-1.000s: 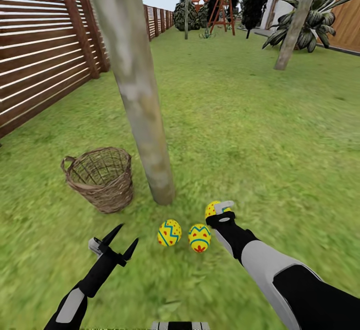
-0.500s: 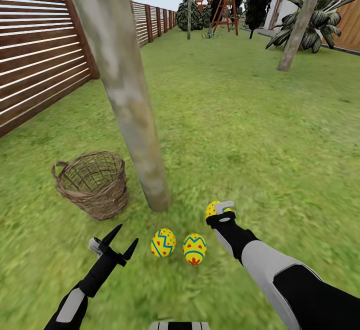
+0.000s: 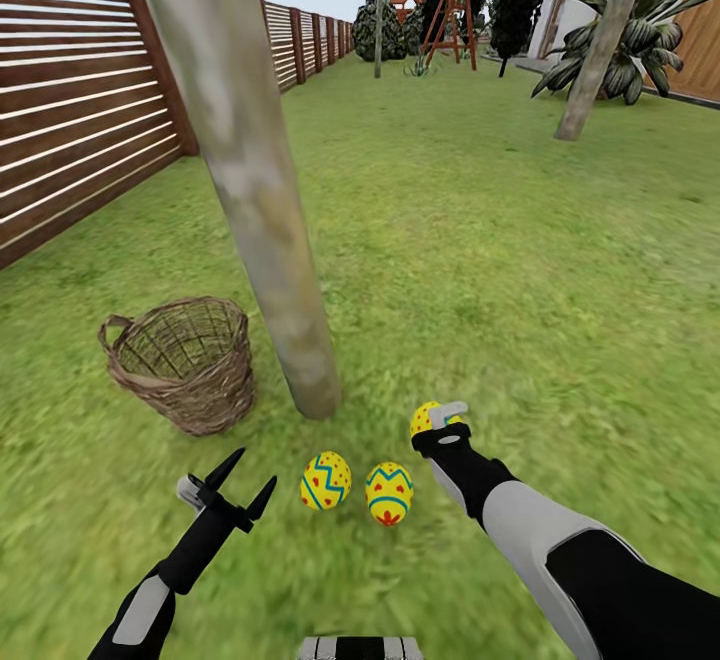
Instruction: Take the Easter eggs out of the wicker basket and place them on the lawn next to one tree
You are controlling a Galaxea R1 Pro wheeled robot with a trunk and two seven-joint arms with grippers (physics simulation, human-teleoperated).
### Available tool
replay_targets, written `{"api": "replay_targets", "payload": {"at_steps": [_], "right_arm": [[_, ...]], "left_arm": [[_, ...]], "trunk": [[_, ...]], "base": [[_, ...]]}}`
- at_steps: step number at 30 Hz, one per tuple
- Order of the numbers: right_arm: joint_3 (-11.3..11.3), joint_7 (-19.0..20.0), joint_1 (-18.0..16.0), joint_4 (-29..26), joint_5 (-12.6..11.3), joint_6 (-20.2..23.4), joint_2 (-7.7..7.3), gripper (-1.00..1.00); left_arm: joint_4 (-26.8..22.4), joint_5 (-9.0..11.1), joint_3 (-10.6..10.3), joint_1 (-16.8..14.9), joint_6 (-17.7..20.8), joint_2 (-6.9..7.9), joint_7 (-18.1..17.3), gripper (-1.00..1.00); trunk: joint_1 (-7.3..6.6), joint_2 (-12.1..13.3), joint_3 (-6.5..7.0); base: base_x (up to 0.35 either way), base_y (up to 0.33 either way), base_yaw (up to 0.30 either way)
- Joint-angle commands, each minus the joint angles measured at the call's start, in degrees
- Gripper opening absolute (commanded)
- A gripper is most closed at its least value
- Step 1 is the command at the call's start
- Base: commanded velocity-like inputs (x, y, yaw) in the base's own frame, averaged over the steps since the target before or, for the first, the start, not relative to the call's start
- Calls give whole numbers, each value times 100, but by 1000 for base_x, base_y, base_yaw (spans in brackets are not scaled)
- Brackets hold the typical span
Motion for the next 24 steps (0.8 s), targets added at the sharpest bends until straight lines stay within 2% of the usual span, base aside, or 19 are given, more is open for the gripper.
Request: {"api": "replay_targets", "payload": {"at_steps": [1,7,13,24], "right_arm": [[47,-37,-2,-12,-60,32,-2,-100],[50,-47,-2,19,-80,56,-4,-100],[36,-49,-10,425,-110,319,-21,-100],[45,-34,-11,392,-55,197,-2,-100]], "left_arm": [[-5,-7,19,-3,27,-5,-8,100],[-5,-7,19,-3,27,-5,-8,100],[-3,-7,19,-3,27,-13,-8,100],[-15,-7,19,-3,27,-62,-8,100]], "trunk": [[21,-43,-23],[153,-284,-130],[285,-525,-238],[318,-548,-481]], "base": [[0,0,0],[0,0,0],[0,0,0],[0,0,0]]}}
